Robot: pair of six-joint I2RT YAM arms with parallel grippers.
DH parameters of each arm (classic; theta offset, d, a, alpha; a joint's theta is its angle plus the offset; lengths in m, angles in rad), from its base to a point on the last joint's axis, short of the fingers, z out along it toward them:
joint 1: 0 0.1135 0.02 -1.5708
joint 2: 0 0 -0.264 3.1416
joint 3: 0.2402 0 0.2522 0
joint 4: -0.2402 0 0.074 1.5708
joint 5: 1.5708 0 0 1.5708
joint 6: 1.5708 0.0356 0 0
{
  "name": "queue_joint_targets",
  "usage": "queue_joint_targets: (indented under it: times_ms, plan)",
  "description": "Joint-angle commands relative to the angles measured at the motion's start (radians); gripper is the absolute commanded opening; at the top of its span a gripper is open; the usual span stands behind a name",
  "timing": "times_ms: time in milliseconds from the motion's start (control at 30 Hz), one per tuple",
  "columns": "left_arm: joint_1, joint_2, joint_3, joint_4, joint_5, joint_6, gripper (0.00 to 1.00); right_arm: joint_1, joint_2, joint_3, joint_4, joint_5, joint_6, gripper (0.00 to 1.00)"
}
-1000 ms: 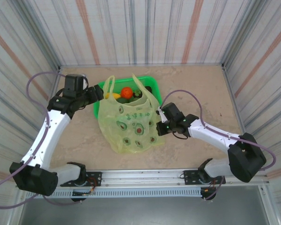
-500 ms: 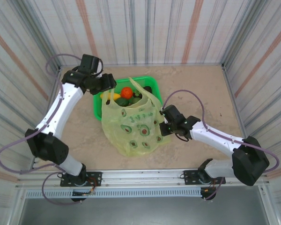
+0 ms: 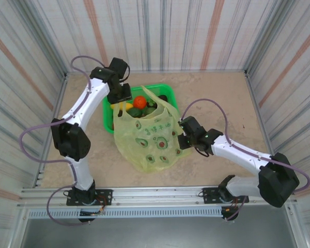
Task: Place the fake fruits into the plastic bag and tie a complex knot
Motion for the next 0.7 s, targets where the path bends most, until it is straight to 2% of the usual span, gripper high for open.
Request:
queue_joint_targets:
  times_ms: [0,100,233,267,367,400,433,500,567,667]
  plan:
    - [0.007,0.03,0.048,-0.018,0.001,-0.023,0.46,0.006,-0.037,-0.018,0.008,0.029,0.004,0.0]
    - [0.008,0.045,0.049,0.001,0.015,-0.036,0.3,0.006,-0.058,-0.032,0.018,0.039,0.012,0.0]
    - [0.008,0.032,0.02,0.05,0.014,-0.035,0.03,0.004,-0.094,-0.046,0.03,0.047,0.024,0.0]
    - [0.008,0.025,0.01,0.063,0.022,-0.031,0.0,0.005,-0.102,-0.046,0.032,0.048,0.024,0.0]
    - [0.002,-0.024,-0.02,0.098,0.044,-0.019,0.0,0.005,-0.149,-0.046,0.035,0.045,0.03,0.0]
    - [-0.002,-0.059,-0.053,0.132,0.044,-0.008,0.0,0.005,-0.168,-0.044,0.031,0.049,0.033,0.03]
    - [-0.007,-0.105,-0.092,0.173,0.04,0.0,0.0,0.004,-0.187,-0.039,0.027,0.05,0.039,0.2]
    - [-0.009,-0.19,-0.169,0.245,0.035,0.007,0.0,0.0,-0.223,-0.028,0.026,0.022,0.041,0.49]
    - [-0.009,-0.266,-0.227,0.293,0.021,0.013,0.0,-0.014,-0.243,-0.006,0.023,-0.046,0.04,0.63]
    - [-0.007,-0.348,-0.302,0.338,-0.009,0.002,0.0,-0.043,-0.305,0.04,0.024,-0.156,0.027,0.73]
